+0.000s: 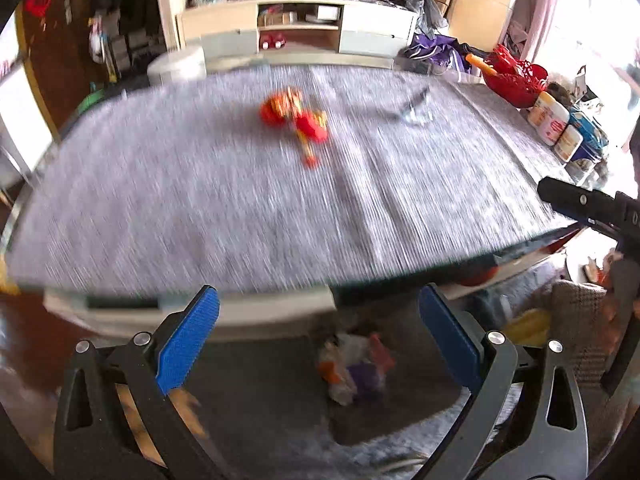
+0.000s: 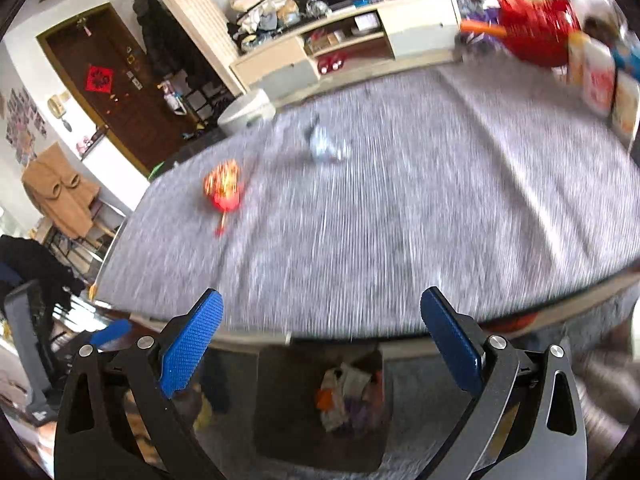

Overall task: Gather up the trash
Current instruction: 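Raise both grippers back over the table, then grasp the clear plastic packet with the right gripper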

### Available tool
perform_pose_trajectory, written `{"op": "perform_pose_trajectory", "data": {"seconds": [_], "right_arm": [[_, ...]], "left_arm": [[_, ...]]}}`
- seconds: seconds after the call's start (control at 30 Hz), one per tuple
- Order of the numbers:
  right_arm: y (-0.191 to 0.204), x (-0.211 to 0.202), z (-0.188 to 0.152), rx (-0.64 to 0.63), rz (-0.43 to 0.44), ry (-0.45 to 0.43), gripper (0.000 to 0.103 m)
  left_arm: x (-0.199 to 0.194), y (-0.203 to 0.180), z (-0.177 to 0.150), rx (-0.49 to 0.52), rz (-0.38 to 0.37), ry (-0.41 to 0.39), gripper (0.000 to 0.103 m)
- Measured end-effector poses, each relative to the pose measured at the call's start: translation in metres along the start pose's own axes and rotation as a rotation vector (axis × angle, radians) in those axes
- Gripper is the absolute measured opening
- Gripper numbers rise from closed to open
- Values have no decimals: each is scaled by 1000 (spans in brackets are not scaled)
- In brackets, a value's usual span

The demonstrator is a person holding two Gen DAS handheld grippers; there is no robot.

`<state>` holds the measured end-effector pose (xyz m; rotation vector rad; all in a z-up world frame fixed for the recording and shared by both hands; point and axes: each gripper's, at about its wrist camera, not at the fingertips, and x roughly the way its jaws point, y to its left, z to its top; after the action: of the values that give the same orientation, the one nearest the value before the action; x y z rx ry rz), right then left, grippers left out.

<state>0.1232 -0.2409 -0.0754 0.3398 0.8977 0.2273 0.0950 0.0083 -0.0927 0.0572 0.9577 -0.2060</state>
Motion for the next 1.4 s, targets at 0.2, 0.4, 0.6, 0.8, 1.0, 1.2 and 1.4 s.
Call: {"op": "perform_pose_trajectory", "data": {"seconds": [0.2, 0.4, 0.6, 0.8, 1.0, 1.2, 1.4], "right_arm": [[11, 19, 42, -31, -7, -20, 99], [23, 52, 69, -57, -20, -14, 99], [28, 92, 85, -49, -49, -5, 94], [26, 124, 95, -54, -70, 16, 71], [29, 142, 104, -87, -74, 26, 36], [34, 156, 104, -120, -62, 40, 25], [37, 161, 111, -136, -60, 36, 25]], "left_arm": [[2, 8, 56, 84, 48, -35, 95], [38, 12, 87, 93, 27, -22, 95], [81, 11, 103, 178, 44, 7, 95], [110, 21, 116, 176, 49, 17, 95], [132, 25, 126, 202, 38, 0, 95], [148, 30, 137, 218, -35, -25, 96], [160, 26, 153, 217, -74, -37, 96]]}}
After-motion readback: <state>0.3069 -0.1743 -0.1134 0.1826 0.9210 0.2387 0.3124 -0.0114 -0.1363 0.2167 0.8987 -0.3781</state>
